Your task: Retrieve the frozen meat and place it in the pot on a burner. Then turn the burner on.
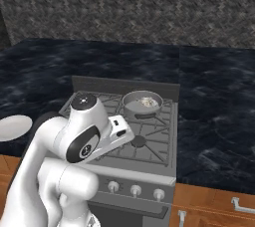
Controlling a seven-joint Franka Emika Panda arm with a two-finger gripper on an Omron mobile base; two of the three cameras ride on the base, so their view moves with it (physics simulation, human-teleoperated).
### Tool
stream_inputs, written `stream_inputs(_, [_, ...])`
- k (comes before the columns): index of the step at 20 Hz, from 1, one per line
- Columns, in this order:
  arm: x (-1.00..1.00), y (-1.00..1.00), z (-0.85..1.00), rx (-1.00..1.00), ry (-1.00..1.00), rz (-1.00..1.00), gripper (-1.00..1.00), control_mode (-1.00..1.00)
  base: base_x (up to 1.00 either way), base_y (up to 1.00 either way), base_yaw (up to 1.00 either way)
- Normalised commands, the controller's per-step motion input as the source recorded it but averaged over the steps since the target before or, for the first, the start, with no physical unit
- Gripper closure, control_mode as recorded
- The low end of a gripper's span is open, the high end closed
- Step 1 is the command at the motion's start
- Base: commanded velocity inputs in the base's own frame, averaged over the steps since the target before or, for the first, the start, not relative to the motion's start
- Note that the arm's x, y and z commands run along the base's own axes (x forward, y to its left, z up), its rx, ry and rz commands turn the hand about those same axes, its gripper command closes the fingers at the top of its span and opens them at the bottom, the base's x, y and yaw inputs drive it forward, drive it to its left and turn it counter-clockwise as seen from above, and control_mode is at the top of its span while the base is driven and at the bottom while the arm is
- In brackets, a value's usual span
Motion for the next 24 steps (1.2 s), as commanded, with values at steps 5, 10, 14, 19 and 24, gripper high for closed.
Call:
stream_inputs(5, [-0.20,0.00,0.00,0.00,0.00,-0.09,-1.00,-1.00,0.00,0.00,0.00])
stream_inputs(10, [0.00,0.00,0.00,0.00,0.00,0.00,-1.00,-1.00,0.00,0.00,0.00])
stream_inputs(14, [0.00,0.02,0.00,0.00,0.00,-0.01,-1.00,1.00,-0.02,0.09,-0.03])
stream_inputs(19, [0.00,0.00,0.00,0.00,0.00,0.00,-1.00,1.00,-0.25,0.26,-0.09])
stream_inputs(24, [0.00,0.00,0.00,0.00,0.00,0.00,-1.00,1.00,-0.37,0.41,-0.11])
